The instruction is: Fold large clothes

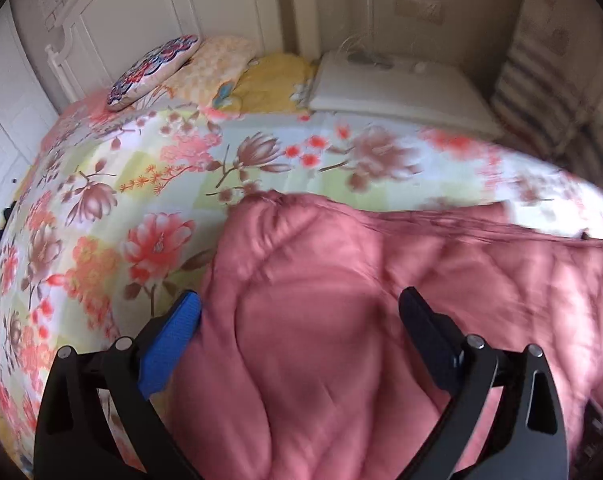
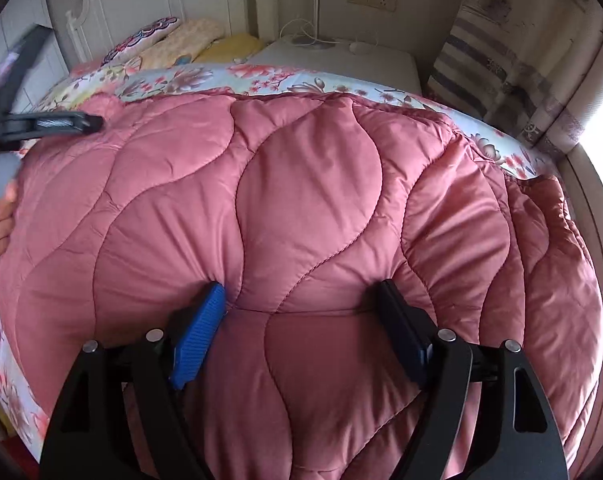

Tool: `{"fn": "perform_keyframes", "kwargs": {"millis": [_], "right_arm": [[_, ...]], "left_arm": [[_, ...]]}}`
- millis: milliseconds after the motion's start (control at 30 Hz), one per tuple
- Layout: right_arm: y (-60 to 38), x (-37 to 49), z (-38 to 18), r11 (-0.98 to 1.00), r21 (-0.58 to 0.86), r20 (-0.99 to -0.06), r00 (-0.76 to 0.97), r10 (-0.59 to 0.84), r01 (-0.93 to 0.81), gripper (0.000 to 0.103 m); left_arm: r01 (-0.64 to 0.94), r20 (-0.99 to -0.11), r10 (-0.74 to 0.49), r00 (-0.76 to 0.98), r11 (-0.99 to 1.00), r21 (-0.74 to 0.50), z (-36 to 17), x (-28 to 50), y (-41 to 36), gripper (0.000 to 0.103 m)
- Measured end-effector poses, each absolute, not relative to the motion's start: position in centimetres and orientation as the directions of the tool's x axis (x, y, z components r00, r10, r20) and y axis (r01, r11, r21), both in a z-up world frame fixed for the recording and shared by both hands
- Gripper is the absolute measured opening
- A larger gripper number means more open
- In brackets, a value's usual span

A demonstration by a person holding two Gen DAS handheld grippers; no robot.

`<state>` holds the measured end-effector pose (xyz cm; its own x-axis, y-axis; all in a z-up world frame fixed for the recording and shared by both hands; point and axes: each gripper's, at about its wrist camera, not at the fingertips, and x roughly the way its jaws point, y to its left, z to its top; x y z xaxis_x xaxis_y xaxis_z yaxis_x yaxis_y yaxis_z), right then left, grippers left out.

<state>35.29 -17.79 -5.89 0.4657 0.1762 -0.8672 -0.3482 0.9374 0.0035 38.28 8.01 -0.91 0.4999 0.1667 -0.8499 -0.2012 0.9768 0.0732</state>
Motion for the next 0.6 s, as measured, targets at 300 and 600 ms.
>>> {"fn": "perform_keyframes", "kwargs": {"millis": [300, 600], "right_arm": [[-18.9, 32.2, -3.6, 0.961, -0.058, -0.811, 0.573, 0.112, -0.270, 0.074], [-29.5, 29.8, -6.8, 0.986, 0.075, -0.835, 0.531, 0.144, -0.149, 0.076]], "left_arm": [[-0.038, -0.845, 0.202, 0.496, 0.977, 0.211, -3.4, 35.6, -1.3, 0.101], [-0.048, -0.841, 0.146, 0.522, 0.989, 0.141, -4.5, 36.1, -0.6, 0.101]]}}
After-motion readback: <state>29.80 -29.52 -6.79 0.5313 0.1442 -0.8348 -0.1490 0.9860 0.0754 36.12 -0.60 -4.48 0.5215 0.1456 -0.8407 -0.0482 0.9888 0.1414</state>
